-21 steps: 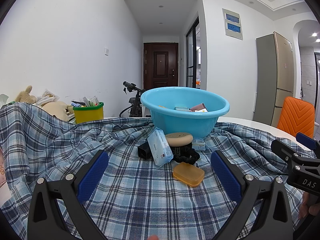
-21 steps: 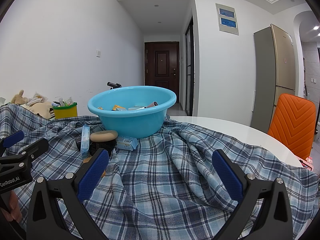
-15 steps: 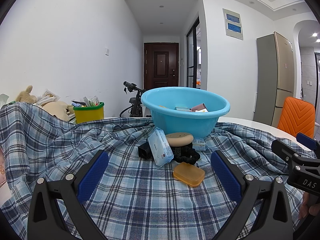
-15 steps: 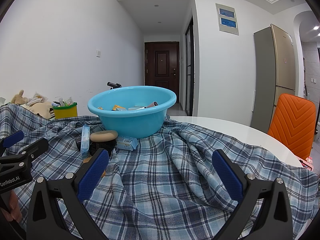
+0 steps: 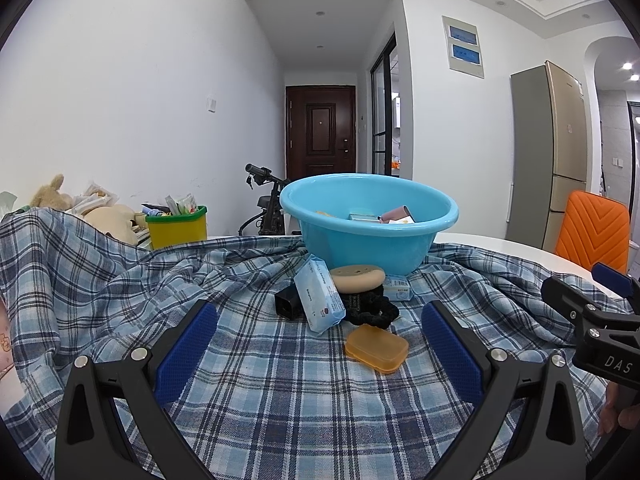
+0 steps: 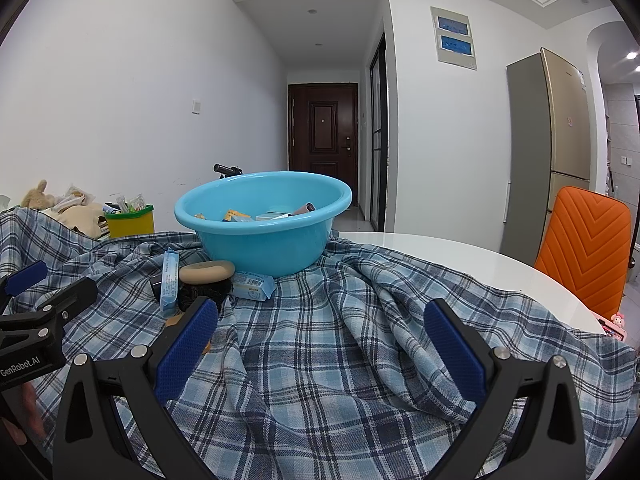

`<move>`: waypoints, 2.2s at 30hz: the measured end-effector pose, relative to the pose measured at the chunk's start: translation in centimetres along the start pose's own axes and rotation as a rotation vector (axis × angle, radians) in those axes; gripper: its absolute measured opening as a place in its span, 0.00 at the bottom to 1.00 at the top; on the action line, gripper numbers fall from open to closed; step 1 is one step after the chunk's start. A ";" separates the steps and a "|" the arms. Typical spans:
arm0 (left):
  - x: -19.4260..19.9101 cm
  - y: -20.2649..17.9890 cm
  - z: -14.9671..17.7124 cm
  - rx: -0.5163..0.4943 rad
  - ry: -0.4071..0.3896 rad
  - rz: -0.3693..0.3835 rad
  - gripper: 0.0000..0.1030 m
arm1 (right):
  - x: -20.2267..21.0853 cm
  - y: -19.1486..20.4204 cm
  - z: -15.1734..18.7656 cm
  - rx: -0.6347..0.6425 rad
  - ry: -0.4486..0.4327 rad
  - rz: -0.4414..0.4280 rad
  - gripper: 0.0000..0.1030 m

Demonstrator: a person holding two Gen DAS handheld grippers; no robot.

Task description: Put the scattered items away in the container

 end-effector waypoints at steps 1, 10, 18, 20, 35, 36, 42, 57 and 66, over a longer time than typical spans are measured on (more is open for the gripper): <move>-0.1 0.0 0.0 0.002 0.004 0.000 1.00 | 0.1 -0.1 0.0 -0.001 0.001 0.000 1.00; -1.0 -0.2 0.4 -0.013 0.069 0.003 1.00 | 0.4 -0.4 0.0 -0.005 0.016 -0.001 1.00; -0.4 -0.3 -1.5 -0.013 0.040 0.008 1.00 | 1.0 0.3 -0.9 0.081 -0.001 0.050 1.00; -0.2 0.0 -2.4 0.012 0.030 0.016 1.00 | 1.6 0.2 -1.7 0.060 -0.019 0.037 1.00; 3.3 -0.6 -12.3 -0.020 -0.124 0.020 1.00 | 5.3 -0.8 -10.8 0.042 -0.136 0.158 1.00; 3.8 -0.7 -13.1 0.000 -0.141 0.044 1.00 | 5.5 -0.7 -11.4 0.044 -0.149 0.149 1.00; 5.2 -1.4 -17.6 0.005 -0.188 0.101 1.00 | 7.0 0.1 -15.5 0.078 -0.216 0.118 1.00; 7.0 -1.1 -23.0 0.009 -0.181 0.126 1.00 | 9.1 1.6 -20.5 0.092 -0.281 0.072 1.00; 1.1 -1.6 -20.5 -0.028 0.169 0.179 1.00 | 5.7 1.5 -19.2 0.060 -0.048 0.001 1.00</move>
Point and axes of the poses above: each gripper's, at about its wrist camera, not at the fingertips, and x roughly against the way its jaws point, y to its left, z to its underside, the point moved 7 cm from there along -x, roughly the way its jaws point, and after that the axes turned 10 degrees about -z, right-handed, at the moved point
